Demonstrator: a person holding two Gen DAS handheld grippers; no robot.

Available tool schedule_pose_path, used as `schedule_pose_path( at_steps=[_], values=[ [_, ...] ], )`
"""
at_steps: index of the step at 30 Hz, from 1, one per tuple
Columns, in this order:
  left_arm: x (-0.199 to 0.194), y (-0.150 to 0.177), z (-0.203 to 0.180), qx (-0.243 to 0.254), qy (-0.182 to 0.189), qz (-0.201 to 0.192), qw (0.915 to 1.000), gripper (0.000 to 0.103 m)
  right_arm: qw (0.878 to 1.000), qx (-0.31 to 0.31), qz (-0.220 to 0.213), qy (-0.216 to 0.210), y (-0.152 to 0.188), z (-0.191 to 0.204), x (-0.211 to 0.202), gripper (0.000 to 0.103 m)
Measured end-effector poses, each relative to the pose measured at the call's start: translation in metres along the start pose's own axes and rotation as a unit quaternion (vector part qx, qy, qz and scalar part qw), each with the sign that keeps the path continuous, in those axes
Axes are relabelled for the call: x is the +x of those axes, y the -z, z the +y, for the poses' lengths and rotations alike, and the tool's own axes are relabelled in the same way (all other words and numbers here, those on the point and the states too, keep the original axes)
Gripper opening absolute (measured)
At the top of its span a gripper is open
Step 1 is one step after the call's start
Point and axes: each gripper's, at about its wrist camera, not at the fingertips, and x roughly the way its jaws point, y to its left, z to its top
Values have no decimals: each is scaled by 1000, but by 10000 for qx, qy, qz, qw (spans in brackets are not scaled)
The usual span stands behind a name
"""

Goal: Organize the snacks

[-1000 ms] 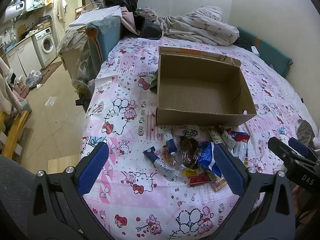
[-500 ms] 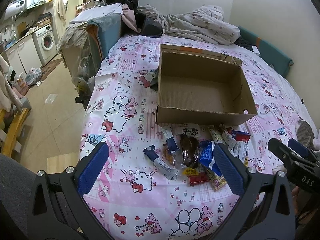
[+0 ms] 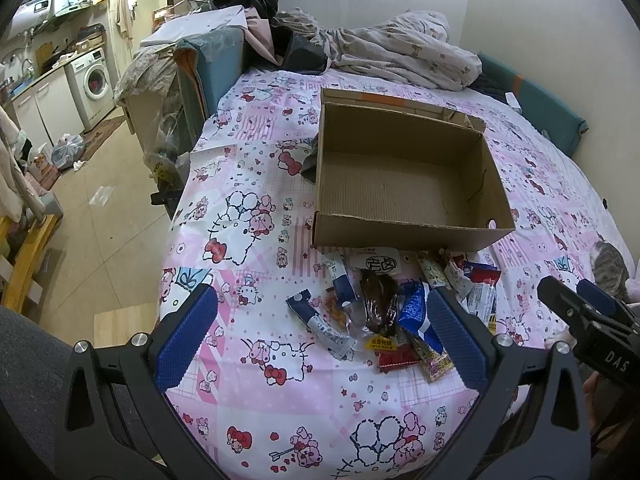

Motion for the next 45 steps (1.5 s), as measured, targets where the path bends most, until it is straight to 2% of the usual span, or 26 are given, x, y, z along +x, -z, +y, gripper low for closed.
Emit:
schedule_pose_path(
  at_steps=[7, 10, 14, 15, 20, 23, 25, 26, 30, 31, 34, 36, 38, 40, 42, 45],
  values=[
    [6, -10, 9, -192, -26, 284, 9994, 103, 9993, 187, 297, -116, -11, -10, 6, 103],
    [11, -21, 25, -651, 260, 600, 9957, 103, 9983, 317, 445, -223, -26, -19, 10, 103],
    [25, -31, 44, -1078, 170, 931, 9897, 102, 9968, 404, 667, -178, -42, -30, 24, 103],
    [33, -32, 48, -1175, 111, 1107, 9868, 100, 9965, 400, 718, -134, -45, -32, 29, 103],
    [73, -26, 66, -1506, -201, 1778, 9723, 78, 9930, 752, 901, -138, -44, -49, 45, 103],
    [100, -11, 70, -1871, -243, 2221, 9566, 70, 9911, 855, 1020, -54, -39, -55, 52, 103],
    [119, 3, 68, -2139, -222, 2502, 9440, 56, 9902, 910, 1055, 7, -37, -59, 53, 103],
    [125, 8, 66, -2188, -226, 2583, 9407, 52, 9898, 945, 1066, 11, -36, -61, 54, 103],
    [150, 26, 55, -2337, -257, 2874, 9285, 48, 9888, 1008, 1101, 48, -35, -66, 56, 103],
    [155, 31, 51, -2382, -158, 2969, 9246, 45, 9887, 1001, 1115, 77, -34, -67, 57, 103],
    [161, 37, 42, -2210, -208, 3019, 9271, 42, 9876, 1021, 1185, 133, -32, -71, 60, 103],
    [163, 41, 38, -2044, -243, 3078, 9289, 18, 9863, 1084, 1235, 148, -31, -74, 61, 103],
    [160, 43, 37, -1958, -255, 3045, 9318, 13, 9828, 1254, 1351, 79, -31, -80, 65, 102],
    [153, 41, 37, -1836, -272, 2974, 9365, 13, 9772, 1416, 1582, -14, -29, -85, 73, 85],
    [141, 37, 35, -1640, -480, 2885, 9421, 13, 9676, 1597, 1934, -305, -26, -88, 85, 60],
    [125, 30, 34, -1446, -517, 2713, 9502, 13, 9509, 1856, 2383, -678, -19, -89, 102, 49]
  ],
)
